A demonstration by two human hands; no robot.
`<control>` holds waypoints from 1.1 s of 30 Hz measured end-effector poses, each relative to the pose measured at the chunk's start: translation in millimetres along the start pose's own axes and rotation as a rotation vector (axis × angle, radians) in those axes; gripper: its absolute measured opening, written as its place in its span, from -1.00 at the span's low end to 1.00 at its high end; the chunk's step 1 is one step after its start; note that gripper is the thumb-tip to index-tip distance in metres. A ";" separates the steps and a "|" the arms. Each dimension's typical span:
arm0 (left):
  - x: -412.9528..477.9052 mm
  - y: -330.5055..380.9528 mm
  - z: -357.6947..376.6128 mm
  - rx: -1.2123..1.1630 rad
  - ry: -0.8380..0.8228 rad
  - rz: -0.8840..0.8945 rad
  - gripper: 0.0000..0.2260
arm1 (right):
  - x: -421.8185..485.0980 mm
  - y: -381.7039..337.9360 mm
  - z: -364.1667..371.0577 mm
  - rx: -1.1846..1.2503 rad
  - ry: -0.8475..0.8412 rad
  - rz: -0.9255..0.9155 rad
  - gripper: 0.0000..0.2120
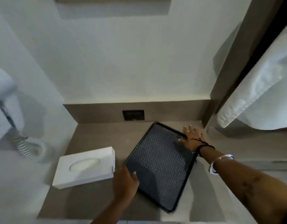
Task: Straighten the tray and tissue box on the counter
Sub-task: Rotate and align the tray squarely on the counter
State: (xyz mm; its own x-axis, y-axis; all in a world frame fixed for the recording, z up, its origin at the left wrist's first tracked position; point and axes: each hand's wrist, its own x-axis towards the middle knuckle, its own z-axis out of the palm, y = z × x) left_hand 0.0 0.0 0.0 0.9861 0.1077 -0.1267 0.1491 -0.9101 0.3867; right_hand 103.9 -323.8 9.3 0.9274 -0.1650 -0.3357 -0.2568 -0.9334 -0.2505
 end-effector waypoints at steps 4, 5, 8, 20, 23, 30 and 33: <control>-8.1 -6.8 20.4 -0.181 -0.175 -0.589 -0.48 | 21.5 19.0 13.7 0.013 -0.076 0.032 -0.37; -10.2 -7.0 25.4 -0.248 -0.202 -0.685 -0.47 | 28.3 20.2 18.4 0.037 -0.070 0.034 -0.40; -9.5 -1.7 37.5 -0.509 -0.262 -0.799 -0.59 | 37.0 17.8 27.0 0.080 -0.050 0.042 -0.51; 21.4 16.9 32.1 -0.668 -0.137 -0.506 -0.77 | 7.9 41.1 33.5 0.370 0.236 0.309 -0.80; 49.8 16.7 19.8 -0.587 -0.123 -0.346 -0.68 | -24.1 44.5 43.2 0.493 0.313 0.413 -0.85; 86.7 -0.2 9.9 -0.401 -0.193 -0.158 -0.86 | -79.1 33.8 82.1 0.599 0.333 0.544 -0.81; 86.4 -7.9 9.2 -0.333 -0.175 -0.118 -0.79 | -88.4 28.0 94.5 0.611 0.321 0.565 -0.79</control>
State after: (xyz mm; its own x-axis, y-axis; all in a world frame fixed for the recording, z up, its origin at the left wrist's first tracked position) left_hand 83.3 12.8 -22.4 0.9373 0.1080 -0.3313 0.3053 -0.7129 0.6314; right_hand -11.0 -305.3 -53.8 0.6265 -0.7159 -0.3080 -0.7137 -0.3683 -0.5958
